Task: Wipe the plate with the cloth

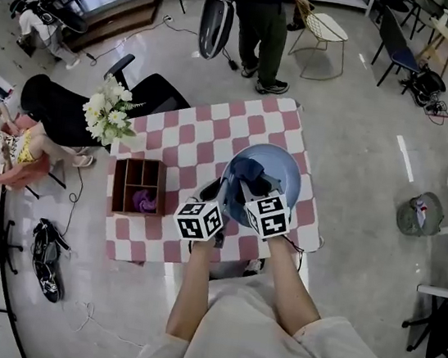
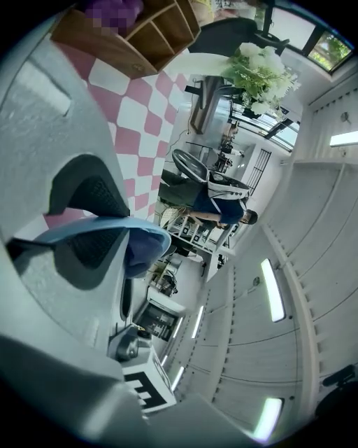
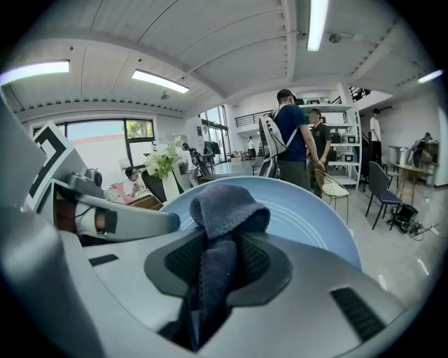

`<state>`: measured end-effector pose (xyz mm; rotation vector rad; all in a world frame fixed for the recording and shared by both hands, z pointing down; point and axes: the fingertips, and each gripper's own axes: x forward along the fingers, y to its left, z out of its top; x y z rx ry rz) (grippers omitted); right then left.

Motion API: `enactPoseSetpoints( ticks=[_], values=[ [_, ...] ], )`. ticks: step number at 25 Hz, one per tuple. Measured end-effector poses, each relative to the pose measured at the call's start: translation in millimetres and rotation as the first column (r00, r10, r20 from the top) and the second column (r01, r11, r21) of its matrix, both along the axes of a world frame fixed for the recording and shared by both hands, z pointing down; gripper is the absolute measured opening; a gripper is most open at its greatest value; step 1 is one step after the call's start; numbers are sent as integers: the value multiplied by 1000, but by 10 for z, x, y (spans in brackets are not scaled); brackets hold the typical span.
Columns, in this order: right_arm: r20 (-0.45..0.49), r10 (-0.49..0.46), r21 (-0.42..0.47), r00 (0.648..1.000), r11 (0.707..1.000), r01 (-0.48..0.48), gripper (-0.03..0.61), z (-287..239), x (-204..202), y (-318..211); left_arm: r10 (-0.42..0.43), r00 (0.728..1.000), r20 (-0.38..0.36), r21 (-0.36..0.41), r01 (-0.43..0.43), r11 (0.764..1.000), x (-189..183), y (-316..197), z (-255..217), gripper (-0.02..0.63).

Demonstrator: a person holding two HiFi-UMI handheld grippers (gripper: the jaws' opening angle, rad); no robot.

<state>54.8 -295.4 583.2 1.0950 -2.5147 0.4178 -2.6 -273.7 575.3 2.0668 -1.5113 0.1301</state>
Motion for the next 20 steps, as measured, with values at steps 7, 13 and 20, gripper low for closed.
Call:
enactPoseSetpoints(
  ticks=[7,13,20],
  values=[
    [-16,61,-8,998,998,-61,103,70,264,-139,-37,999,-33,-1,37,999,-31,51,39,26],
    [-46,114,-45,992,992,-116,103,243,544,-199,-62,997,-35,-2,62,998,-88,53,64,28],
    [-62,111,-54,992,992,-114,103,274,613,-169,-144,985,-92,14,146,989,-222,-16,-14,28]
  ],
)
